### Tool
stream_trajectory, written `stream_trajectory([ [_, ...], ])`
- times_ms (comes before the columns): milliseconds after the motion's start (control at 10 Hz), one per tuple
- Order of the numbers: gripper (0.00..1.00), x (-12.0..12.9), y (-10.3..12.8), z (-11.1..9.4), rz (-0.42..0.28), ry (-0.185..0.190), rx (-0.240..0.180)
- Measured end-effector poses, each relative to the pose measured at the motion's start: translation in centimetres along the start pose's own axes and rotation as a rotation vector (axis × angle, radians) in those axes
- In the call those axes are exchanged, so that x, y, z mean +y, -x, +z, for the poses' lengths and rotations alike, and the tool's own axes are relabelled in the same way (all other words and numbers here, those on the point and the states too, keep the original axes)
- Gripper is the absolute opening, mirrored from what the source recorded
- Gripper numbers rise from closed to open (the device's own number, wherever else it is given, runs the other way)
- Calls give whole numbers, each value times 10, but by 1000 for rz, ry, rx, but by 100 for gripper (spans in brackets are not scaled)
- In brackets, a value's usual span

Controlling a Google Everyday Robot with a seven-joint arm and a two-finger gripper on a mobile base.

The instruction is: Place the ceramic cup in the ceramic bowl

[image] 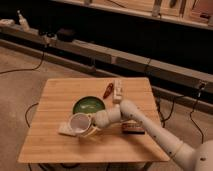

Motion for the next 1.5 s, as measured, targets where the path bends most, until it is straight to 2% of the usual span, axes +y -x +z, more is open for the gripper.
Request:
stream_trajectory([
  [200, 3, -16, 13, -20, -27, -37, -21],
  [400, 3, -34, 17, -42, -44, -84, -26],
  [900, 3, -67, -11, -91, -9, -206, 4],
  [1200, 4, -77, -24, -104, 59, -265, -2],
  [1500, 28, -84, -30, -98, 89, -275, 1],
])
